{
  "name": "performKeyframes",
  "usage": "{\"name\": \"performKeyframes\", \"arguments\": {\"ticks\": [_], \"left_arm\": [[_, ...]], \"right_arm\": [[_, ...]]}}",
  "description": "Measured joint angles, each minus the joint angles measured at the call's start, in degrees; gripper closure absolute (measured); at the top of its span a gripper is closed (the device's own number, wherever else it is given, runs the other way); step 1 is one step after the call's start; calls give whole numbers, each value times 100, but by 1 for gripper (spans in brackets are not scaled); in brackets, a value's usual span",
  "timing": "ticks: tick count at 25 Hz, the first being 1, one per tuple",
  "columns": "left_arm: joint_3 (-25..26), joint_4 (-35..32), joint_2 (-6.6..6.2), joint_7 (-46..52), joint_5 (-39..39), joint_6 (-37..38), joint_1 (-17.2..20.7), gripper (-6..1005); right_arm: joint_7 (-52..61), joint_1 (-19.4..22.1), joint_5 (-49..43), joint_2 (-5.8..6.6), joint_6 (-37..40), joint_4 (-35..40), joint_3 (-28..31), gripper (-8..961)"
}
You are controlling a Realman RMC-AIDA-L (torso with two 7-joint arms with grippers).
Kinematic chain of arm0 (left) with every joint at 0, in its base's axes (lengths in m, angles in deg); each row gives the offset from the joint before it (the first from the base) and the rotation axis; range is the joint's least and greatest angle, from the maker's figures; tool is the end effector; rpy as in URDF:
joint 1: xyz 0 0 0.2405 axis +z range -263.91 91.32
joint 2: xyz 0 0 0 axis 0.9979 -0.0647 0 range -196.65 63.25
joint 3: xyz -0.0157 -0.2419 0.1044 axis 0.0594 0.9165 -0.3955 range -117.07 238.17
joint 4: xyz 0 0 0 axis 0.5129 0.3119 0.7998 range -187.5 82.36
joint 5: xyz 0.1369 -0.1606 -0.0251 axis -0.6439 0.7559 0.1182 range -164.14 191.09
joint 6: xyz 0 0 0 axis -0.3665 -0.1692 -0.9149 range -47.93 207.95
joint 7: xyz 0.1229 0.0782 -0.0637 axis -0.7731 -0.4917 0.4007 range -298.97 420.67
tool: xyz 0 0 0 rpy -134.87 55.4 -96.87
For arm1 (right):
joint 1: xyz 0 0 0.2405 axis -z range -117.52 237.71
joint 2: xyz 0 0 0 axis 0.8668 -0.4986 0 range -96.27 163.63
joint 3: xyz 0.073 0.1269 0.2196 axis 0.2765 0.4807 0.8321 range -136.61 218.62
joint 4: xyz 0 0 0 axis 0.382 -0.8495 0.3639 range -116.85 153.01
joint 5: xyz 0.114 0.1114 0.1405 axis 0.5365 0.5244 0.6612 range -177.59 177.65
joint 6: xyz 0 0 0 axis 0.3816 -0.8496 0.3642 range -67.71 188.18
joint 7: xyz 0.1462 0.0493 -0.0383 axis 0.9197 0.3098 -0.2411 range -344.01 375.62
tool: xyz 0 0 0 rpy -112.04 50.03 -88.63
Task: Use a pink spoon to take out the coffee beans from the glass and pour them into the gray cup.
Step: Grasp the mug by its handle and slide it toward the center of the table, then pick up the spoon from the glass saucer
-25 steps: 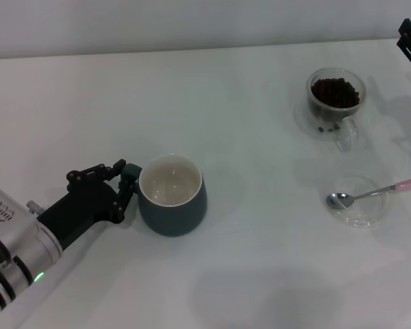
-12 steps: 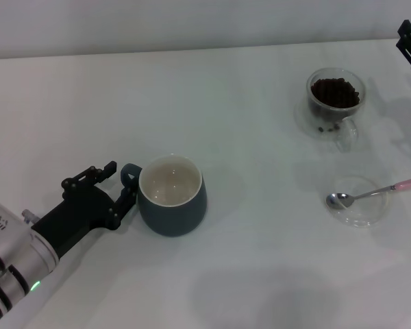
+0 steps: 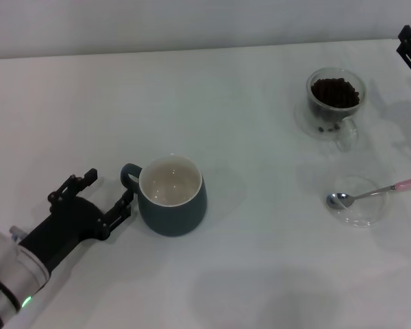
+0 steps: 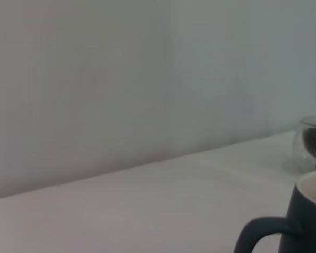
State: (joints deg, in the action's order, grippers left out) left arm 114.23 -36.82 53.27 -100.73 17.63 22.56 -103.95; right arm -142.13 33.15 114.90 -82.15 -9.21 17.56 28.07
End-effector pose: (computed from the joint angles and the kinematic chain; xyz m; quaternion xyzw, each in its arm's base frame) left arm -0.3163 0.2840 -0.1173 -0.8683 -0.2053 -0.2357 0.3852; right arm 0.3729 0.3522 0.0339 -0.6415 0.2827 0.3236 0.6355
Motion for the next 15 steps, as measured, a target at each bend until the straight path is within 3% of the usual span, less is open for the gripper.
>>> {"name": "performKeyframes", "arguments": {"ticks": [4,10,15], "left_arm": [[4,41,-6,-13,107,-215,171,235],[10,-14,-13,-17,335,-652,387,213],[10,-120,-38,-20,717,-922,480,215]], "right_arm": [[0,13,12,6,0,-26,24,79],[115,125,41,10,0,-52,41,81],[959,318,51,38,1,9,48,79]]}}
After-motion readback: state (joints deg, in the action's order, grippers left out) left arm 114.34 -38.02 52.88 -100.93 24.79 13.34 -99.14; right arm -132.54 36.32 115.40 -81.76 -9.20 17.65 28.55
